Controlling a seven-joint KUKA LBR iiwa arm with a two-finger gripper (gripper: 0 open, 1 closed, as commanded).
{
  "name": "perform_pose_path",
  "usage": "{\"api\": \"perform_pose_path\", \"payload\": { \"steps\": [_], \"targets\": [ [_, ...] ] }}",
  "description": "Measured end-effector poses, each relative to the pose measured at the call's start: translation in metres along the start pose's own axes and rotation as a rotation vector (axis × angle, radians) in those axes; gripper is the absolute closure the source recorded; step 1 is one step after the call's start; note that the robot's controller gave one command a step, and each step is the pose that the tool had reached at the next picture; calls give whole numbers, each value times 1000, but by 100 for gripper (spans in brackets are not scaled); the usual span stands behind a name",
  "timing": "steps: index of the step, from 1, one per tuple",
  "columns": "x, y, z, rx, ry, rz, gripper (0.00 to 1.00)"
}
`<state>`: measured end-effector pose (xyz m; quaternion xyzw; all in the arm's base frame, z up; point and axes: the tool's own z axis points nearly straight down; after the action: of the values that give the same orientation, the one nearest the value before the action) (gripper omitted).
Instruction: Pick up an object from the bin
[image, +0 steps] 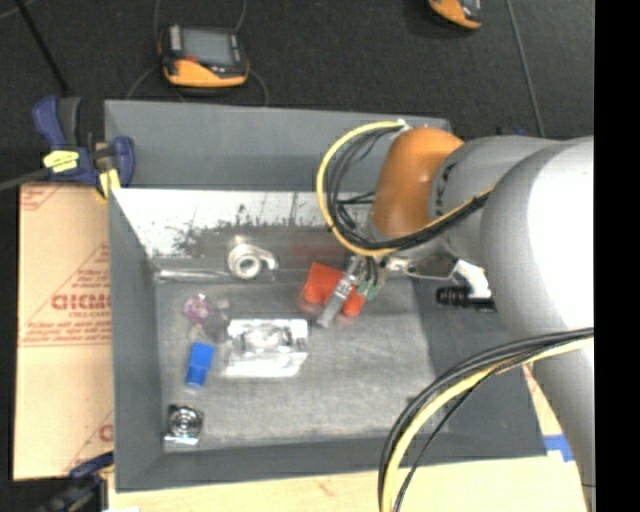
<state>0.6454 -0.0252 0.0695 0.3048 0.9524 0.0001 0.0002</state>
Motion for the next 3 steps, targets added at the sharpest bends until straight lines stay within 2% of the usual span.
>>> {"api": "perform_pose_path", "payload": {
  "steps": [1, 2, 3],
  "targets": [
    [-2, -1, -1, 1, -3, -5, 0],
    [-2, -1, -1, 1, -3, -8, 100],
    [-5, 0, -68, -5, -9, -11, 100]
  ]
}}
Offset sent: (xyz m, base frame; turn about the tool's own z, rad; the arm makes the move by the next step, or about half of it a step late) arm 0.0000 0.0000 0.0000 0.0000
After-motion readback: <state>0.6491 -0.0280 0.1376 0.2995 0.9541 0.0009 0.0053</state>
